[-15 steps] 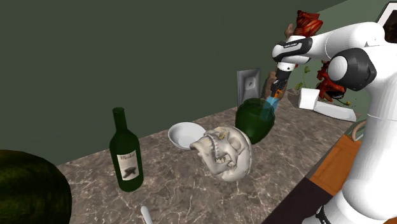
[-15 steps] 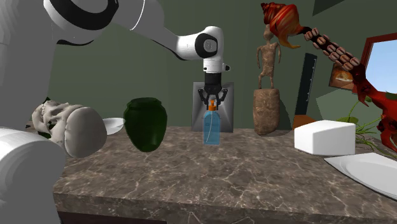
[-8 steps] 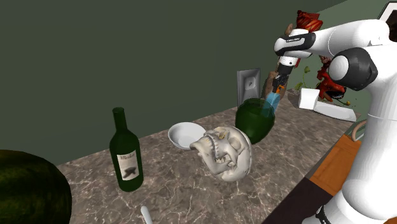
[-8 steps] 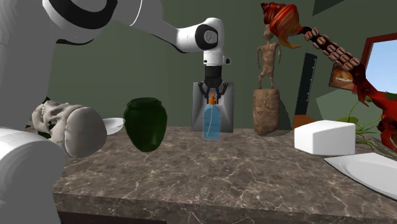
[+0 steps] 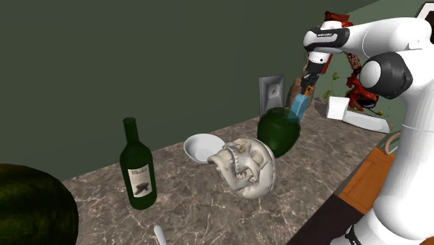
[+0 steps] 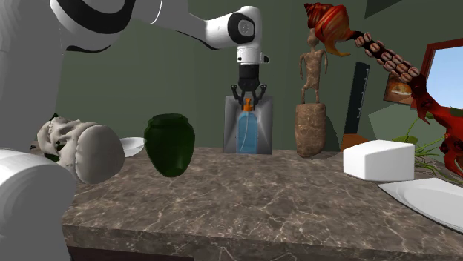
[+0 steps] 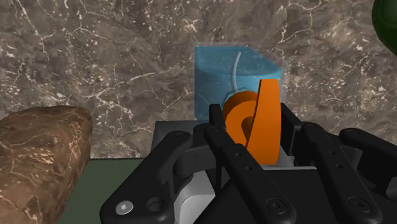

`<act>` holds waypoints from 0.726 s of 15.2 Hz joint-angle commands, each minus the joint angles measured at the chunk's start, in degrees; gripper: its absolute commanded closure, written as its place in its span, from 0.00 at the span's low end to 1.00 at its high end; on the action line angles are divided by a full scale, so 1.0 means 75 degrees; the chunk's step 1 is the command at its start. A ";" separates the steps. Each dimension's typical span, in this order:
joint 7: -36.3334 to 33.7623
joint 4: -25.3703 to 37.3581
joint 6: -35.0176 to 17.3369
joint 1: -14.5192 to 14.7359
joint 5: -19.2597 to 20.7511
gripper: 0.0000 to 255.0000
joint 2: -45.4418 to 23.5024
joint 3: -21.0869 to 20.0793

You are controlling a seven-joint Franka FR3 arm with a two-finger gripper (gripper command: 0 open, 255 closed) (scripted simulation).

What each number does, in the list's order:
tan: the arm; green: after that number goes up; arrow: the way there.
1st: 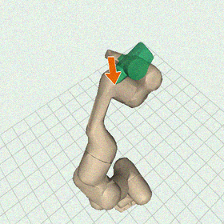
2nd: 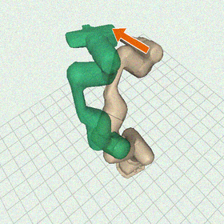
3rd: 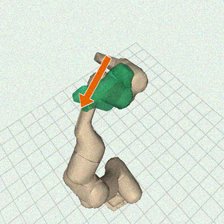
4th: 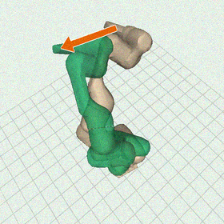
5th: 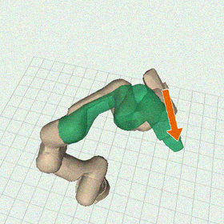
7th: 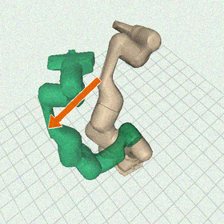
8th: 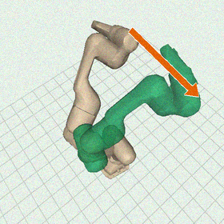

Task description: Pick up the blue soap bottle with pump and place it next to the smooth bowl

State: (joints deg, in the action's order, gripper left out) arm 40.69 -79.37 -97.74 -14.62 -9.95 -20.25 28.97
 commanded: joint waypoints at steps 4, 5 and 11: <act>-0.0013 0.0655 0.0564 -0.0091 -0.0037 1.00 -0.0094 0.0008; -0.0013 0.0798 0.0682 -0.0114 -0.0049 1.00 -0.0121 0.0009; -0.0009 0.1665 0.1352 -0.0277 -0.0144 1.00 -0.0325 0.0010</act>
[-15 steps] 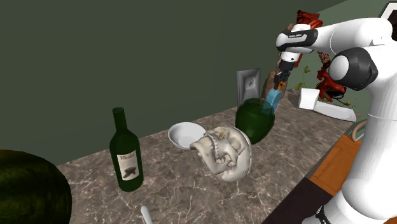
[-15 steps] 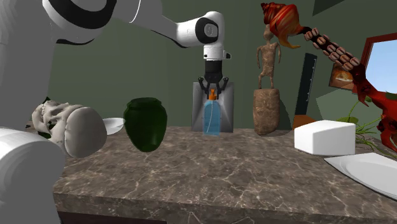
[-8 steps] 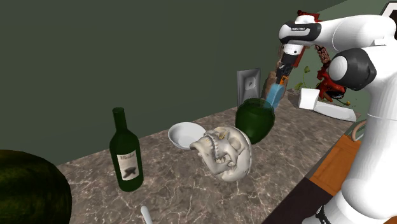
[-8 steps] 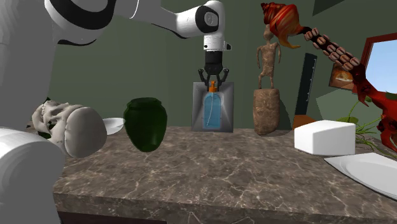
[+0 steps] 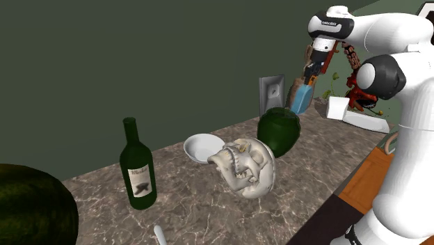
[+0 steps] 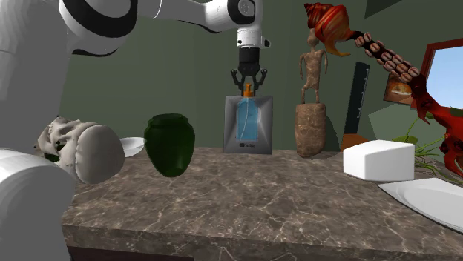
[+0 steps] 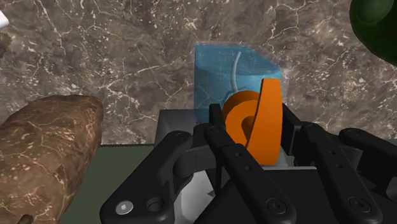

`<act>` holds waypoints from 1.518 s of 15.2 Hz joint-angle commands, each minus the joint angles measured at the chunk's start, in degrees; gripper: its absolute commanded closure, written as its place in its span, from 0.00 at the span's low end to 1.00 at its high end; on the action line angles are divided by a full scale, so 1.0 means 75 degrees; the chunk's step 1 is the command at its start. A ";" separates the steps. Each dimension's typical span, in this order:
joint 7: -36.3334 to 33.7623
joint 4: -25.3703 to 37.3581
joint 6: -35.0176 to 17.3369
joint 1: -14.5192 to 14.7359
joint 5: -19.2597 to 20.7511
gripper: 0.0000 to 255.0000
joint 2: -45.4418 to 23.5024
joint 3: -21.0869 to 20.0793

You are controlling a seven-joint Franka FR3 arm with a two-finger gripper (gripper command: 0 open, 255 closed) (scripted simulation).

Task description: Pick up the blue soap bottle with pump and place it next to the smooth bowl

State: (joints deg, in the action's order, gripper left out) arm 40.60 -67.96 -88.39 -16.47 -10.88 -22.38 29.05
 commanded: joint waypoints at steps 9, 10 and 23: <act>-0.1645 -0.1692 -0.0510 0.1509 0.0731 1.00 0.1364 -0.0394; -0.1835 -0.1819 -0.0547 0.1645 0.0790 1.00 0.1469 -0.0458; -0.4208 -0.2440 -0.0712 0.3106 0.1161 1.00 0.2020 -0.1404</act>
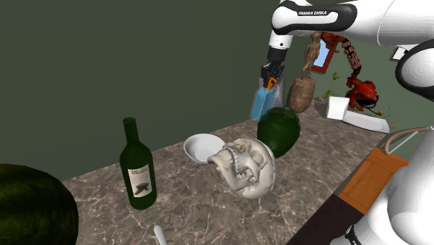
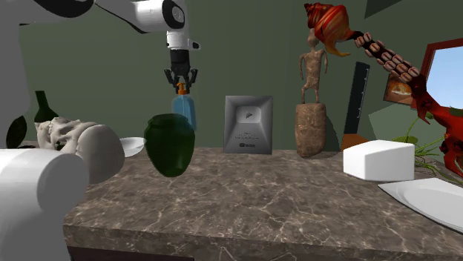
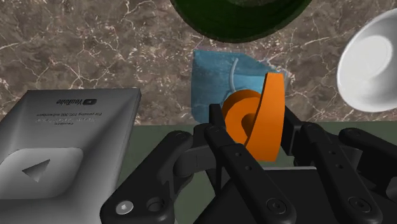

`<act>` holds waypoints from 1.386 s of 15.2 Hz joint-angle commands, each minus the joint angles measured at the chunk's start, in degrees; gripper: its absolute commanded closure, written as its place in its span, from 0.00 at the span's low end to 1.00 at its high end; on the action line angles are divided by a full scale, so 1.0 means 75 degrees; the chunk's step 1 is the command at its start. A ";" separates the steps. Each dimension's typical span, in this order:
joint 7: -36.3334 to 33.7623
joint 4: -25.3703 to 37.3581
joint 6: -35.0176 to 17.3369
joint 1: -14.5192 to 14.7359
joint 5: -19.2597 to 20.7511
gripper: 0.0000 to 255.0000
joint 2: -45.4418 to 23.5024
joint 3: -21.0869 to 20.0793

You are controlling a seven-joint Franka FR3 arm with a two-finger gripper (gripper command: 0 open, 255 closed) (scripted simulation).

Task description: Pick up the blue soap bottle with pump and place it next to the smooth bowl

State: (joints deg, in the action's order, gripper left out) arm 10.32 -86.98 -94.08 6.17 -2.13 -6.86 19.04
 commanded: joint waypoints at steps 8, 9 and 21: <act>-0.1494 0.0602 0.0180 0.0834 -0.0014 1.00 -0.0416 -0.0632; -0.1651 0.0715 0.0210 0.0924 -0.0021 1.00 -0.0499 -0.0696; -0.2080 -0.0079 -0.0682 0.1205 -0.0008 1.00 -0.0595 -0.0876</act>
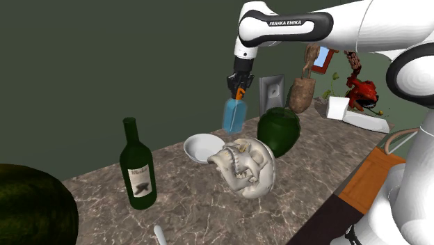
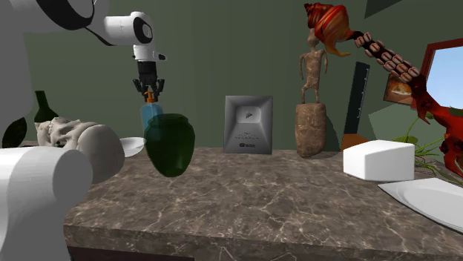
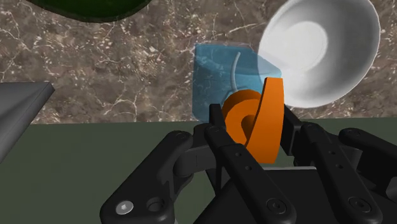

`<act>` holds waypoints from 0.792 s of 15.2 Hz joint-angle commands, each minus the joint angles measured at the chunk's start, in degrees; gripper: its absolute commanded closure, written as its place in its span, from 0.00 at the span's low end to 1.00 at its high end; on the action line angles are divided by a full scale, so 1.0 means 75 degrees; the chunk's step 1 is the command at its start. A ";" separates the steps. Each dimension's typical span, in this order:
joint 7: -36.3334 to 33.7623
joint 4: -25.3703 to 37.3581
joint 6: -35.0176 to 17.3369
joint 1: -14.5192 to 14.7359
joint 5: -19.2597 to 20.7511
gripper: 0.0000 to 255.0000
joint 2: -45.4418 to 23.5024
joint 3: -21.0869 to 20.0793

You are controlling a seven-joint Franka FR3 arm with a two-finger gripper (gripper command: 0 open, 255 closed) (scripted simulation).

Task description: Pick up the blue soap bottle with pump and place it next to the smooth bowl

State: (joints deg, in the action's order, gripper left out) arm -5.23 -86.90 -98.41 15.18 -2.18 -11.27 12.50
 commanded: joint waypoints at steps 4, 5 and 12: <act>-0.0006 -0.0526 -0.0522 0.0016 0.0001 1.00 0.0011 -0.0009; -0.0005 -0.0628 -0.0624 0.0018 0.0000 1.00 0.0011 -0.0010; 0.0006 -0.1280 -0.1326 0.0026 -0.0017 1.00 -0.0040 -0.0019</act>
State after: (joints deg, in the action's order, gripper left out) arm -5.25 -95.92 -107.67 15.40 -2.28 -11.52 12.34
